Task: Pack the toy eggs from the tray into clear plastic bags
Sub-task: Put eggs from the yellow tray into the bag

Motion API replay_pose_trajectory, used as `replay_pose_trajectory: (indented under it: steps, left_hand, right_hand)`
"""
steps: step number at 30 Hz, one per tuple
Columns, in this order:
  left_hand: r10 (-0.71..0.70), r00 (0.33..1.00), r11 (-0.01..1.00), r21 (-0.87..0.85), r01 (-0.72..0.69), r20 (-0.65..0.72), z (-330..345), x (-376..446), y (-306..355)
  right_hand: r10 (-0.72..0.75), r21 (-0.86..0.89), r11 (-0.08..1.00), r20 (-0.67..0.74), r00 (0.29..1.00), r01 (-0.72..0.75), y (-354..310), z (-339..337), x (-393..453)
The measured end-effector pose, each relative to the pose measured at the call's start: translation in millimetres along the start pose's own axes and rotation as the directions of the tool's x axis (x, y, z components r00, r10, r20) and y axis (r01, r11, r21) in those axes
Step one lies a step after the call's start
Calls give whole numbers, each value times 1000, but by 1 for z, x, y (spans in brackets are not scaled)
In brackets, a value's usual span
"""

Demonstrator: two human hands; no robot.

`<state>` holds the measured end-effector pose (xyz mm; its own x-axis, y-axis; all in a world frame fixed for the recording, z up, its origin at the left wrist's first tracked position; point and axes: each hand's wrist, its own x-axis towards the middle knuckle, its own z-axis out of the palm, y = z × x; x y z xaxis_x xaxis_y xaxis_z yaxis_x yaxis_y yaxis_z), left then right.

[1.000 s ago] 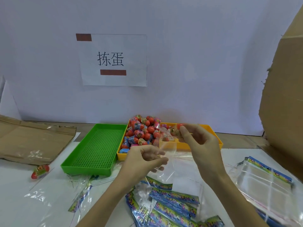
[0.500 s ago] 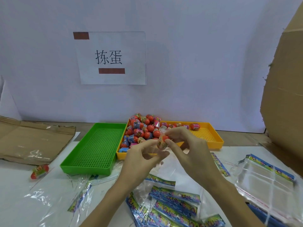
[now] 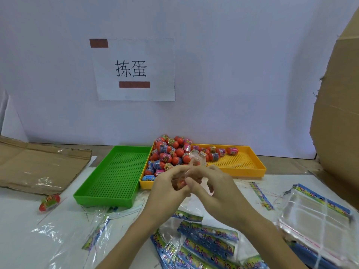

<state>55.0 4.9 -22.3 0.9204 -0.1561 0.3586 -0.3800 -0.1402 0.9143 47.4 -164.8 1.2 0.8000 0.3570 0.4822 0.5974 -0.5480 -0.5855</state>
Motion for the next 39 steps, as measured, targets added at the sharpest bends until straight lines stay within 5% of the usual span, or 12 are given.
replay_pose_trajectory:
  steps: [7,12,14,17,24,31,35,39]
  left_hand:
    - [10,1000,998,69,-10,-4,-3,0,-1]
    - [-1,976,988,149,34,-217,-28,11,-4]
    - [-23,948,995,85,53,-318,-37,14,-7]
    - [-69,909,998,-24,65,-411,-46,15,-9]
    - [-156,882,976,-205,69,-445,-50,18,-8]
    - [-156,883,974,-217,63,-442,-51,18,-8]
    - [-155,890,975,-212,68,-428,-52,17,-9]
    - [-174,926,965,-245,92,-337,-48,17,-8]
  right_hand:
    - [81,117,989,81,993,-90,0,4,1]
    - [119,287,955,-146,982,-73,11,1,10]
    - [153,220,969,-177,972,-112,19,6,13]
    - [126,53,991,-46,991,-124,27,20,17]
    - [24,-287,958,92,995,4,31,52,20]
    - [-5,-367,929,100,995,41,31,58,20]
    - [39,-215,976,-38,999,-46,26,48,24]
    - [153,210,972,-240,959,-102,21,26,27]
